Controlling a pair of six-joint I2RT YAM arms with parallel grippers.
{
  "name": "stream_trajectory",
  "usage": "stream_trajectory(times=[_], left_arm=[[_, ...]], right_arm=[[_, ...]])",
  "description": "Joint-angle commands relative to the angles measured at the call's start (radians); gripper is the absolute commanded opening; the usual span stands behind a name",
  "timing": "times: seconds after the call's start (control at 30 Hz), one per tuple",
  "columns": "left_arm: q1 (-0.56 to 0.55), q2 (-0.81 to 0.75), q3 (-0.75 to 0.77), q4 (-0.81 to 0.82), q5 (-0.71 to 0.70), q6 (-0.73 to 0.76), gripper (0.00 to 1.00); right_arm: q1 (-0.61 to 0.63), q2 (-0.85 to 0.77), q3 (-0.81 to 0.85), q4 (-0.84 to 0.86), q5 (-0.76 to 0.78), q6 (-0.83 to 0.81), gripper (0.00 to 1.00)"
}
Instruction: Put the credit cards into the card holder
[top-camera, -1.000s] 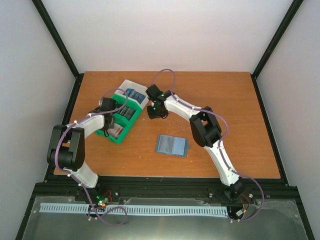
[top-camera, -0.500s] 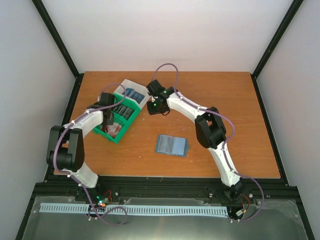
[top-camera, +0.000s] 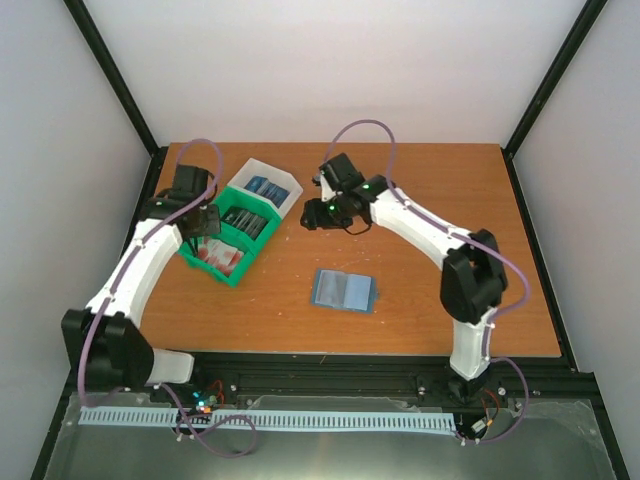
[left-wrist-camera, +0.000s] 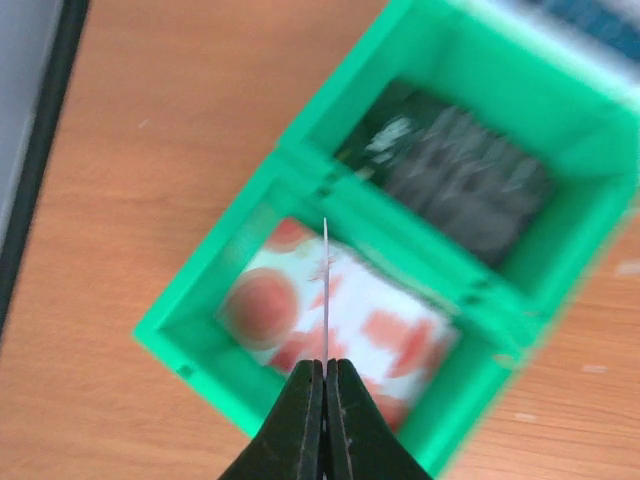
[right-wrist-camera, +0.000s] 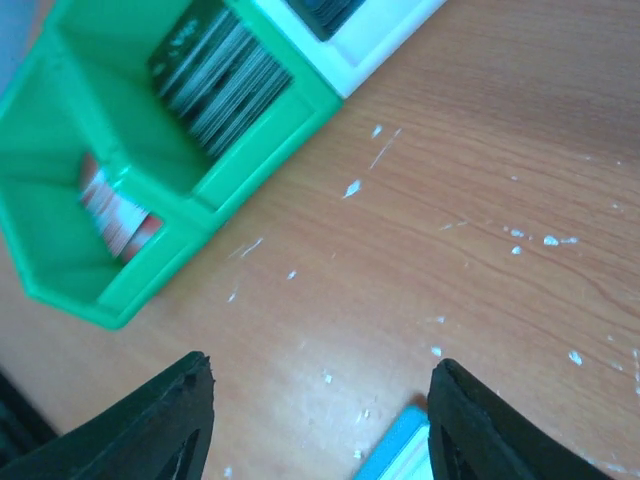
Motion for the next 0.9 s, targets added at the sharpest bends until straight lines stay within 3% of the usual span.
stream_trajectory(times=[0.0, 0.27, 0.53, 0.87], left_arm=[[-0.008, -0.113, 0.109, 0.023, 0.376, -0.005, 0.01], [-0.074, -0.208, 0.014, 0.395, 0.965, -0.114, 0.01], [-0.153, -0.251, -0.134, 0.747, 1.192, -0.366, 0.01], [-0.256, -0.268, -0.239, 1.018, 1.238, -0.587, 0.01]], right_arm=[[-0.035, -0.166, -0.129, 0.108, -0.123, 0.073, 0.62], [-0.037, -0.486, -0.396, 0.222, -0.194, 0.196, 0.76], [-0.037, -0.9, -0.636, 0.302, -0.164, 0.324, 0.86], [-0.037, -1.05, -0.69, 0.336, -0.223, 0.342, 0.85]])
